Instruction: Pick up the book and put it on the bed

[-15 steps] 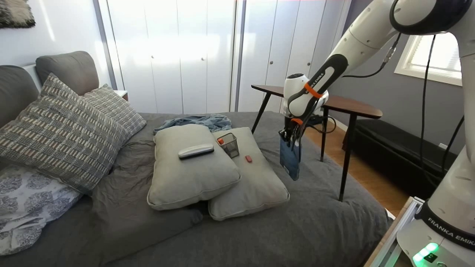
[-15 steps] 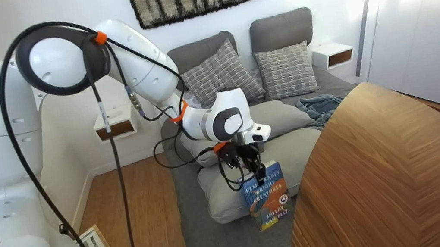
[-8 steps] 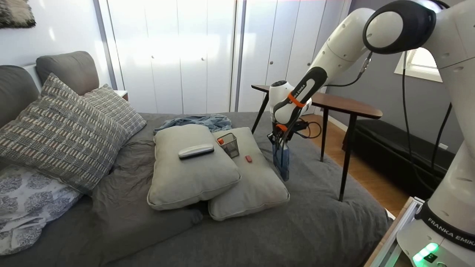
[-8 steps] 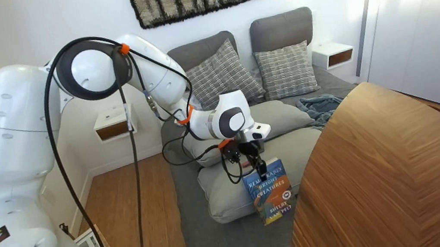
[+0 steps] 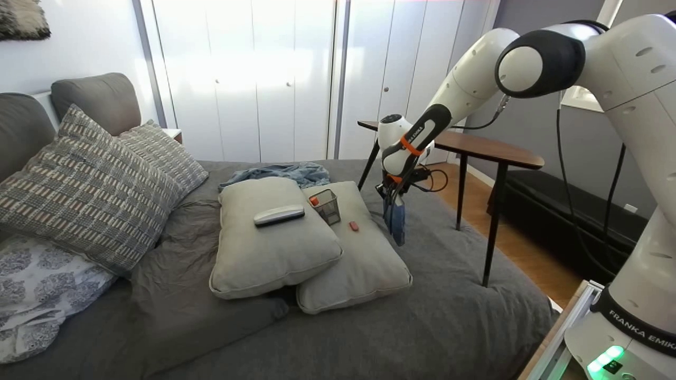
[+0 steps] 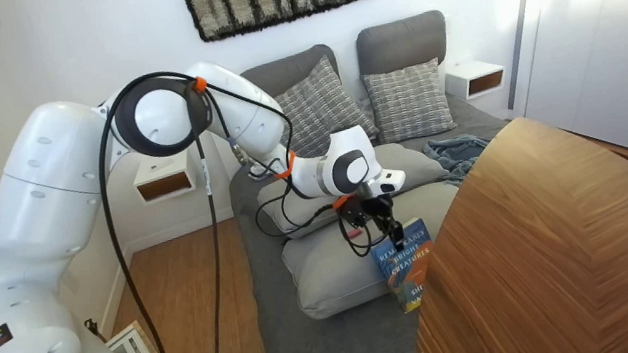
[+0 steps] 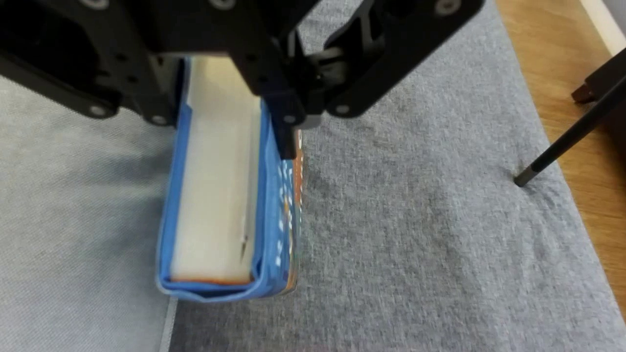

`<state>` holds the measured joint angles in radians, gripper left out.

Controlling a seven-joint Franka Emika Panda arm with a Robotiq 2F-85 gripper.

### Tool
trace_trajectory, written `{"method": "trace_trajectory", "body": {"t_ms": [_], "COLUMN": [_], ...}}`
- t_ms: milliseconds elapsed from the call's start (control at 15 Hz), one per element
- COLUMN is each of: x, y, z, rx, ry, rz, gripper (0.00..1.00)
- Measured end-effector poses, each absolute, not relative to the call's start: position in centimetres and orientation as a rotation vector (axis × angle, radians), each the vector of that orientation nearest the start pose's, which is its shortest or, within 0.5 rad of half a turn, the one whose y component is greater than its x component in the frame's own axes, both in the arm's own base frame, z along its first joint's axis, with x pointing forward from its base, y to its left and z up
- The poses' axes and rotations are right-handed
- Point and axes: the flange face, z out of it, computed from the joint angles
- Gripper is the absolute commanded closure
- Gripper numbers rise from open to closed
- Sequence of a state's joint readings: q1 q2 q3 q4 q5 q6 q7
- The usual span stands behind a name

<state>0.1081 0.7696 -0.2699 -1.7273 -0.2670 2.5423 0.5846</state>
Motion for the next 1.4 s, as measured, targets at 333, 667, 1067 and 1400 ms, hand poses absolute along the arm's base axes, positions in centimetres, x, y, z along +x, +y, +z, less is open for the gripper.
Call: {"method": "trace_trajectory", "body": {"t_ms": [333, 667, 1067, 1400], "x": [68.3, 69.8, 71.7, 72.6], "y": [-9.4, -10.0, -9.7, -9.5], "z": [13.4, 12.2, 12.1, 16.7], "rx": [-3.319, -3.294, -3.317, -3.443], "ry": [0.737, 0.727, 0.602, 0.379], "rz": [-0.115, -0.043, -0.003, -0.194], "gripper": [0.89, 0.38, 0.00, 0.00]}}
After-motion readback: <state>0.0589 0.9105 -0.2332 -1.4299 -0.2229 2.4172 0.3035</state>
